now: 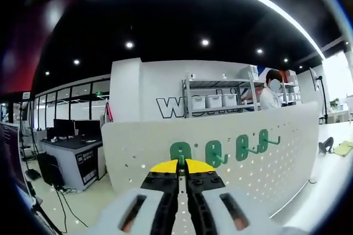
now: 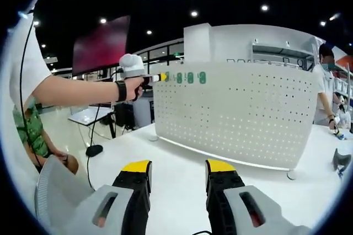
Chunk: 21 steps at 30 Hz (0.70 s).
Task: Insert the hook assembly into the mounting plate slot until the hook locks in place.
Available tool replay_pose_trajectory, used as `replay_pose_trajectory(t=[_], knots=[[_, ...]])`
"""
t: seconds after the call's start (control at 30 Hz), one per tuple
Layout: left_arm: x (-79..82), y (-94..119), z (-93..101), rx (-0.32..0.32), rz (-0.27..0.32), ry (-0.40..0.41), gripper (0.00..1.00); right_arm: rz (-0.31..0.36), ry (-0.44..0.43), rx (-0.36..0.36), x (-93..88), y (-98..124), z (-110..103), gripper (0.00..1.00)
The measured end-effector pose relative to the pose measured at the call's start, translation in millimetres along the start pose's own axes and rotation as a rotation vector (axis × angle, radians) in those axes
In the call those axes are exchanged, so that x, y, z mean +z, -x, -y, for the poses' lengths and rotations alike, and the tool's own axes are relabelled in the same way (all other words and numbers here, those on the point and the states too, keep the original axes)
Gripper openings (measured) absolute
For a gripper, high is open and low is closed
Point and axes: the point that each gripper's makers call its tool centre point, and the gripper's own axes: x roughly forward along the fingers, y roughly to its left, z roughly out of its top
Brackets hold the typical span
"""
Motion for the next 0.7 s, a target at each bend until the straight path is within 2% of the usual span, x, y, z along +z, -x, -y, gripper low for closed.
replay_pose_trajectory(t=[0.07, 0.37, 0.47, 0.6, 0.67, 0.7], knots=[[1.8, -3, -1.4, 0.003, 0.006, 0.004, 0.03, 0.021, -0.026, -0.002, 3.0, 1, 0, 0.39], [-1.5, -17, -5.7, 0.009, 0.0, 0.012, 0.03, 0.022, -0.026, -0.039, 4.6, 7, 6, 0.39], [-3.8, -16, -5.0, 0.01, -0.007, 0.018, 0.03, 0.024, -0.022, -0.057, 4.5, 9, 8, 0.38], [-7.2, -17, -2.0, 0.0, -0.019, -0.001, 0.03, 0.024, -0.025, -0.068, 4.4, 10, 9, 0.38], [-8.2, -17, -3.2, 0.007, -0.022, -0.036, 0.03, 0.023, -0.028, -0.07, 4.4, 11, 8, 0.38], [-9.0, -18, -4.1, 0.006, -0.027, -0.024, 0.03, 0.023, -0.027, -0.073, 4.3, 11, 9, 0.38]])
